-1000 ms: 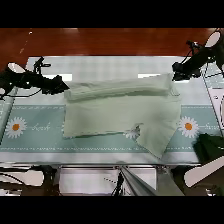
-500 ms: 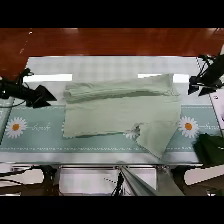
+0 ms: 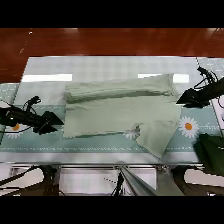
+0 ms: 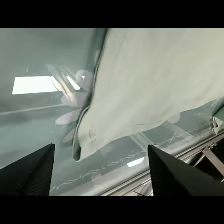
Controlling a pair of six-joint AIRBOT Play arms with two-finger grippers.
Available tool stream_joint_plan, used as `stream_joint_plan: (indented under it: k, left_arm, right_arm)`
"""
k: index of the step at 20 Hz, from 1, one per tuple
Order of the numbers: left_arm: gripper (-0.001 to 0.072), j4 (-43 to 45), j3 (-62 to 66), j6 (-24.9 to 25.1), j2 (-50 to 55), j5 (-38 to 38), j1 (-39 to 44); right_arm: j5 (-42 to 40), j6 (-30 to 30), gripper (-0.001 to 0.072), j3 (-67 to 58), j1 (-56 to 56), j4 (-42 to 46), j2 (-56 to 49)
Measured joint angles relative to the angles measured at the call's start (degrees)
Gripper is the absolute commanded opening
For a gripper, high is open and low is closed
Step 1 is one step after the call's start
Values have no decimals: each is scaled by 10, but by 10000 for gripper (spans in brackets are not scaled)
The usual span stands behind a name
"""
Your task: Fold the shirts.
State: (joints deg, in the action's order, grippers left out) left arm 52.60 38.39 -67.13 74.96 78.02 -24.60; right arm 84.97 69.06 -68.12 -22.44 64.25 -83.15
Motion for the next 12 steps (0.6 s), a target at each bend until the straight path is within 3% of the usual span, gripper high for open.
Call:
stream_joint_plan:
  k: [10, 12]
  left_arm:
    - [633, -16, -24, -15, -2, -60, 103]
    - [347, -14, -24, -22, 5, -83, 130]
  right_arm:
    - [-20, -18, 535, 26, -3, -21, 44]
    - [-20, -18, 535, 26, -3, -22, 53]
